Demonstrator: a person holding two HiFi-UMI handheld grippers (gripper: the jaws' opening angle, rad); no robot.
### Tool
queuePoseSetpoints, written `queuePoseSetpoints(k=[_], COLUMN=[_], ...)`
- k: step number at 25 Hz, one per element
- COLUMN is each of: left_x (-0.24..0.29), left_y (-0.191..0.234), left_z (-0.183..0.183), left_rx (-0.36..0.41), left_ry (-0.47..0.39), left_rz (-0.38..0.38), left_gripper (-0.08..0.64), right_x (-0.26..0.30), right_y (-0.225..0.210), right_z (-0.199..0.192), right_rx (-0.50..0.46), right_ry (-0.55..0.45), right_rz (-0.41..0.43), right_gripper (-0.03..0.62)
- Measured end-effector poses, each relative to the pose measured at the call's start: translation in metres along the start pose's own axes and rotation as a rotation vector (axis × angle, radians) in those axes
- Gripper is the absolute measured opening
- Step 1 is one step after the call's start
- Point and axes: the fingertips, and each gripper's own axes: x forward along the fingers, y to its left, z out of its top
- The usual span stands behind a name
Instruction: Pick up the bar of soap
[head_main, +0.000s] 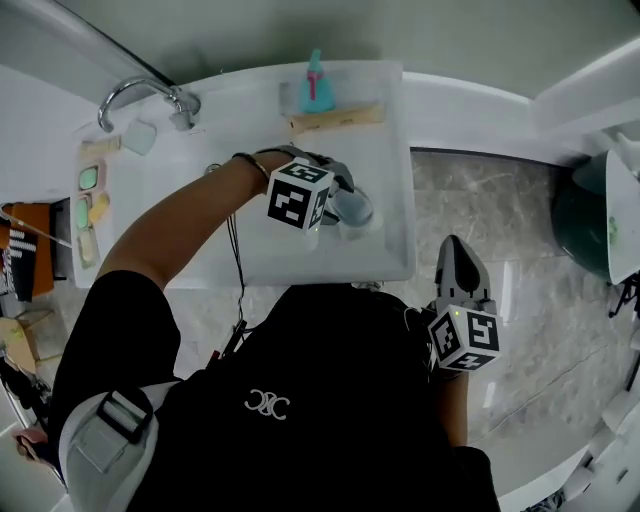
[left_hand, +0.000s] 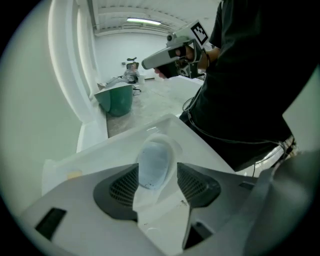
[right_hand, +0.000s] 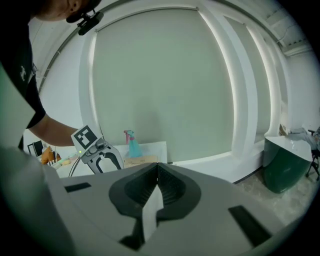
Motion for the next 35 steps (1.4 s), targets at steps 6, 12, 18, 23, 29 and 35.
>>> queuePoseSetpoints(k=[6,12,18,23,29,35], left_x=[0.016,0.024,0.032,0.036,0.039,0.046], left_y=[0.007,0.007,0.008,0.015,0.008,0.001], left_z=[-0.005,-0.009,-0.008,-0.004,-0.002,0.011], left_rx=[0.134,0.168,0.179,0.123,0.137,0.132], left_ry=[0.044,0.068,0.063,0.05,0.114,0.114], left_rz=[-0.098,-0.192,-0.229,-0.251,-0.341,-0.349], left_gripper=[0.232,0.232,0.256,0.287,0.287,0.287], right_x=[-0.023,-0.031,-0.028,-0.02,-0.015,-0.016], right_y=[-0.001,0.0,0.011,0.02,0.026,0.026], right_z=[-0.005,-0.006,-0.009,-0.01,-0.006,-0.002], right_rx=[-0.005,0.0,-0.008,-0.029,-0.069,-0.078], right_ry=[0.006,0.013,0.027,0.039,0.037,0.032], right_rz=[-0.123,-0.184,-0.192,-0.177,-0.167,-0.161], right_gripper=[0.006,0.006,0.006,0.006,0.006,0.006])
